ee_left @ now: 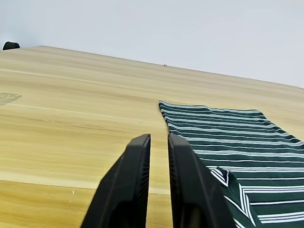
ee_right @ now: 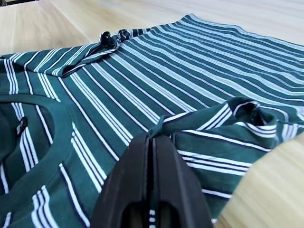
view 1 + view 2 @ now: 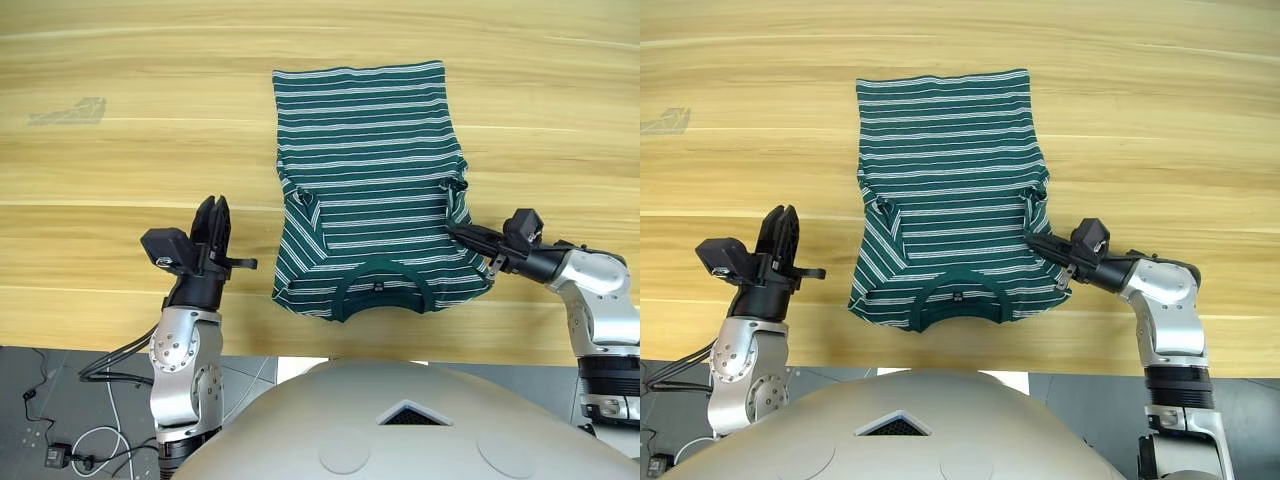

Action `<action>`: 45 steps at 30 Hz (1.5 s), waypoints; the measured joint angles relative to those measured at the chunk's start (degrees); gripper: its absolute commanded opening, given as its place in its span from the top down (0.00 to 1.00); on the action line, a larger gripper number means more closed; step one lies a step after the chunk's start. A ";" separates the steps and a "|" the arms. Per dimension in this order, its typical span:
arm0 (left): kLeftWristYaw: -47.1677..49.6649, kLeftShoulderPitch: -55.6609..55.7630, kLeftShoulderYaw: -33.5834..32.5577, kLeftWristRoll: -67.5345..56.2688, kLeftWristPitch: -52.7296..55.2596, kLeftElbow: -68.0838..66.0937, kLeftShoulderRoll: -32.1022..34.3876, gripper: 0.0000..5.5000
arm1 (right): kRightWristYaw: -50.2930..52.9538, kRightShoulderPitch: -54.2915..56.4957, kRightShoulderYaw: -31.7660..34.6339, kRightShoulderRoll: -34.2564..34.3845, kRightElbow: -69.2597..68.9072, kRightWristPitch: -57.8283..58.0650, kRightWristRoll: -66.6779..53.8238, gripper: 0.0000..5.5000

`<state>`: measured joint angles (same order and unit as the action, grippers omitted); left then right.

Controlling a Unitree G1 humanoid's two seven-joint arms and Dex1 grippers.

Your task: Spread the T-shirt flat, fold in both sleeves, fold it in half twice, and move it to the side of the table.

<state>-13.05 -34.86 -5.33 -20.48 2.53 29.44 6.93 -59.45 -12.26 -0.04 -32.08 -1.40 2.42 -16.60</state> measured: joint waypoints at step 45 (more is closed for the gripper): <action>9.35 5.38 4.39 74.06 -53.59 -24.62 49.78 0.69 | 78.09 18.08 -9.78 -29.24 33.36 -78.20 88.86 0.27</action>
<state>-3.71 -29.48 -0.94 53.58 -51.06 4.82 56.71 18.64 5.82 -9.81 -61.32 31.96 -75.78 72.26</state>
